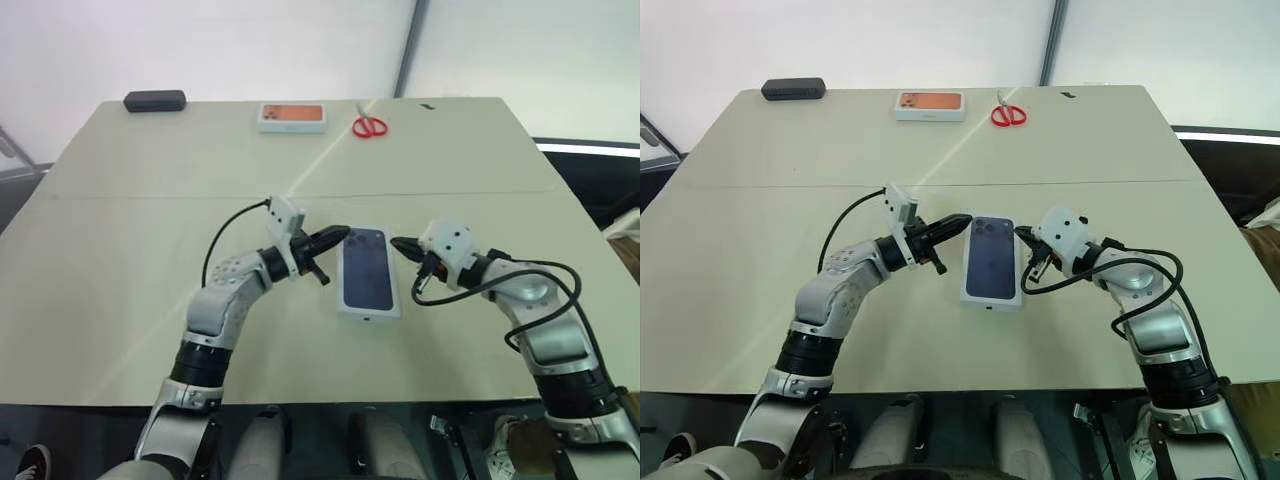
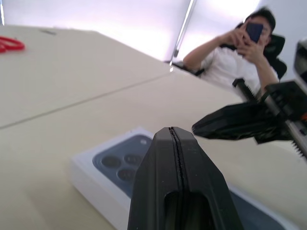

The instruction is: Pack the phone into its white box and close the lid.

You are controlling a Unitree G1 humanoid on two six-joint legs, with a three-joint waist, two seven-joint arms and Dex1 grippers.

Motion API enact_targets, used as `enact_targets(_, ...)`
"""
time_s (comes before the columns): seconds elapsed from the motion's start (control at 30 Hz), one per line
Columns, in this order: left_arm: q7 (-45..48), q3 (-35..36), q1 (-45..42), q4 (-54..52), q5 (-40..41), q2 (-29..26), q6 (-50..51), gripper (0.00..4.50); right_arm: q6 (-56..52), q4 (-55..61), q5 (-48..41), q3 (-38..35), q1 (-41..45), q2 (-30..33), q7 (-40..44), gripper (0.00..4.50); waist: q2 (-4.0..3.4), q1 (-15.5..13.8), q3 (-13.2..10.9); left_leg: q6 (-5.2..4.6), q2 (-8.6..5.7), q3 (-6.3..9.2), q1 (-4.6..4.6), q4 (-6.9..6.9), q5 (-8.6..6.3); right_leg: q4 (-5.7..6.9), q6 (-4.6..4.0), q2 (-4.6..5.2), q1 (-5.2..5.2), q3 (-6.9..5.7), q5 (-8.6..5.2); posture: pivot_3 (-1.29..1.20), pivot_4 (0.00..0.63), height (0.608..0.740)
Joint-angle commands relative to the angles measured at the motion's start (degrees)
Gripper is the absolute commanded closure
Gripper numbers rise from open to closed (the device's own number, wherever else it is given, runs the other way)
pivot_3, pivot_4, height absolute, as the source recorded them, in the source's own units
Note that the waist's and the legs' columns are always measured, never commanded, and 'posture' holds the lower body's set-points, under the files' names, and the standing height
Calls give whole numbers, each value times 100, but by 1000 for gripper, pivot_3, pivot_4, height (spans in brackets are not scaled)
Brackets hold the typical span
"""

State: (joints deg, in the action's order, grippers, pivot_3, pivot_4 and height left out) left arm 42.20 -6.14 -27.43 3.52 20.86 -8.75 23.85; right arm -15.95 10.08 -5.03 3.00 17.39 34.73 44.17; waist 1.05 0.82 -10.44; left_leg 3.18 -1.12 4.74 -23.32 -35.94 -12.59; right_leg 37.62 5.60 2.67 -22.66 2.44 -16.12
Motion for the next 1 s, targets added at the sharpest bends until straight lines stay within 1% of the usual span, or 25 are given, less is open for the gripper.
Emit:
enact_targets(0.03, 158, -394, 227, 105, -312, -88, -281, 4500, 17, 340, 191, 382, -173, 149, 181, 4456, 0, 8, 0, 0, 1, 1, 1, 0, 0, 1, 0, -1, 0, 0, 0, 0, 150, 740)
enact_targets(0.13, 275, -884, 490, 366, -835, -348, -553, 4500, 56, 342, 576, 787, -429, 324, 245, 4456, -1, 0, 2, -1, 1, 0, 1, 0, 0, 2, 0, 0, -1, 0, 0, 0, 150, 740)
enact_targets(0.2, 452, -1150, 675, 352, -1012, -503, -740, 4500, -45, 345, 737, 946, -524, 381, 233, 4456, -2, -6, 21, -1, 1, 0, 13, -1, -1, 2, -1, 1, 13, 1, 0, 0, 150, 740)
enact_targets(0.27, 530, -1090, 757, 211, -798, -457, -638, 4500, 4, 283, 922, 1010, -535, 413, 145, 4456, -7, -8, 51, -6, 1, -2, 48, 8, -5, -9, -2, 3, 52, 1, -2, 0, 150, 740)
enact_targets(0.37, 422, -866, 656, 225, -652, -331, -559, 4500, -169, 231, 773, 860, -392, 256, 57, 4456, -4, -20, 58, -22, 4, 2, 113, 26, -17, -51, -9, 7, 129, -4, -14, 0, 150, 740)
enact_targets(0.47, 366, -708, 528, 323, -575, -274, -486, 4500, -335, 223, 561, 722, -274, 137, 82, 4456, -5, -18, 58, -23, 4, 4, 110, 25, -18, -54, -11, 9, 127, -5, -16, 0, 150, 740)
enact_targets(0.5, 364, -544, 450, 283, -362, -226, -309, 4500, -595, 262, 214, 527, -208, 15, 140, 4456, -5, -19, 58, -23, 3, 4, 108, 26, -18, -53, -1, 10, 125, -4, -11, 0, 150, 740)
enact_targets(0.53, 383, -413, 378, 209, -212, -205, -239, 3972, -840, 297, -95, 335, -132, -99, 164, 4236, -5, -15, 58, -22, 3, 6, 106, 25, -18, -53, 2, 10, 124, -5, -9, 0, 150, 740)
enact_targets(0.57, 333, -284, 298, 113, -155, -222, -215, 3696, -878, 324, -265, 189, -70, -133, 188, 3930, -5, -12, 56, -23, 4, 7, 103, 24, -18, -52, 3, 9, 121, -6, -8, 0, 150, 740)
enact_targets(0.6, 318, -217, 250, 32, -152, -272, -232, 3234, -916, 342, -375, 79, -23, -152, 202, 3621, -8, -10, 54, -23, 4, 10, 94, 23, -17, -48, 4, 9, 112, -6, -8, 0, 150, 740)
enact_targets(0.7, 332, 3, 47, -179, -60, -481, -150, 1804, -919, 384, -437, -56, 220, -25, 213, 2178, -10, 6, 52, -23, 3, 10, 83, 28, -17, -43, 6, 9, 91, 0, -7, 0, 150, 740)
enact_targets(0.73, 318, 51, -66, -230, -55, -541, -127, 1216, -995, 401, -524, -118, 376, -26, 211, 1570, -12, 11, 50, -23, 3, 9, 82, 30, -17, -42, 6, 9, 88, 1, -7, 0, 150, 740)
enact_targets(0.77, 299, 76, -226, -253, -87, -594, -140, 777, -1042, 348, -595, -171, 596, -66, 181, 1124, -13, 11, 48, -23, 3, 9, 80, 30, -17, -40, 6, 9, 83, 3, -7, 0, 150, 740)
enact_targets(0.8, 287, 78, -375, -249, -129, -627, -189, 231, -1039, 277, -627, -173, 809, -105, 174, 558, -13, 10, 48, -23, 2, 8, 78, 30, -17, -38, 6, 8, 80, 4, -6, 0, 150, 740)
enact_targets(0.83, 290, 81, -485, -236, -130, -640, -191, 0, -1053, 202, -639, -156, 974, -137, 160, 55, -13, 11, 48, -23, 2, 7, 78, 30, -17, -39, 6, 7, 79, 4, -6, 0, 150, 740)
enact_targets(0.9, 285, 88, -594, -207, -111, -640, -165, 0, -1067, 89, -635, -107, 1150, -158, 143, 55, -12, 3, 48, -23, 0, 4, 78, 29, -17, -39, 6, 7, 82, 3, -7, 0, 150, 740)
enact_targets(1.0, 359, 108, -418, -230, -227, -805, -437, 0, -922, -22, -597, -24, 1181, -205, 145, 55, -12, -6, 48, -23, -1, 2, 77, 38, -18, -47, 8, 11, 83, 1, -8, 0, 150, 740)
